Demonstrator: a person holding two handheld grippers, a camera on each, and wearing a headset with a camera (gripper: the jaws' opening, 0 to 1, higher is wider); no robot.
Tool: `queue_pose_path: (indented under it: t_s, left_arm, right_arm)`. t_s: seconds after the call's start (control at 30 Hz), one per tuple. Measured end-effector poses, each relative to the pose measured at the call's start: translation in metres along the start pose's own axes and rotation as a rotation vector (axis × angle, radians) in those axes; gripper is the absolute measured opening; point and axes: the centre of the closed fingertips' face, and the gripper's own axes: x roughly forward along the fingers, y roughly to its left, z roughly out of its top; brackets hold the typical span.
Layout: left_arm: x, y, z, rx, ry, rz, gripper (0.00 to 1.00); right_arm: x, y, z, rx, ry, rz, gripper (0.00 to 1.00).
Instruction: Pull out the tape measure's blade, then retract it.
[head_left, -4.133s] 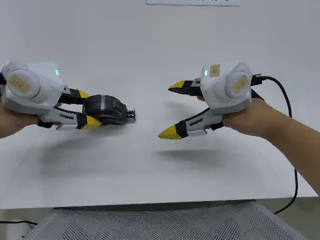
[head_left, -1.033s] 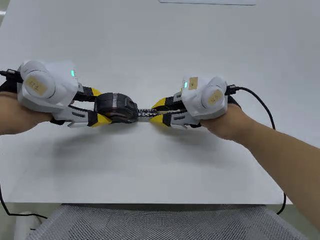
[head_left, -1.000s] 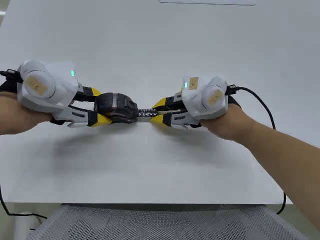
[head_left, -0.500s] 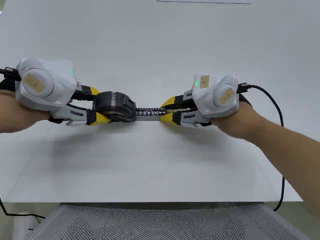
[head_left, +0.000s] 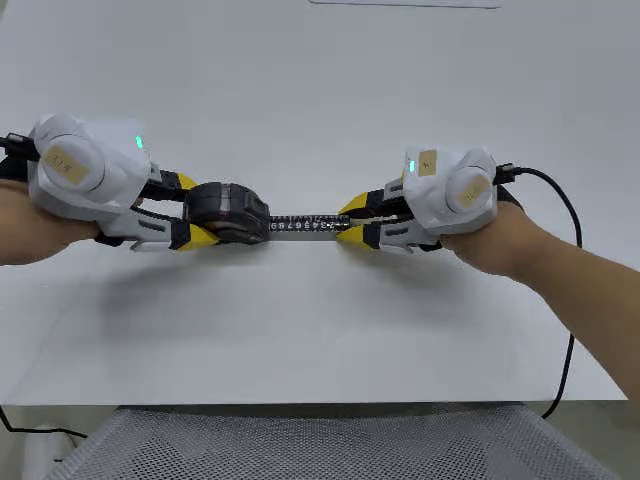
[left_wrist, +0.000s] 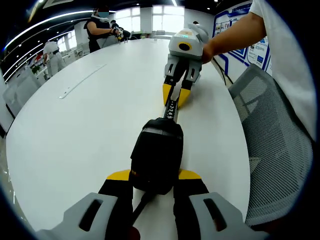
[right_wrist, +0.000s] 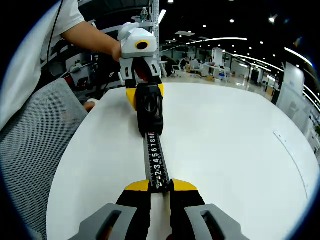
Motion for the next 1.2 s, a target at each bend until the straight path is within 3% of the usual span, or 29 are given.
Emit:
queue_pose_path:
  t_s: [1.2]
  left_arm:
    - [0.000, 0.000, 0.001, -0.010, -0.006, 0.003, 0.25]
  right_arm:
    - [-0.048, -0.006, -0.039, -0.004, 0.084, -0.042, 0.10]
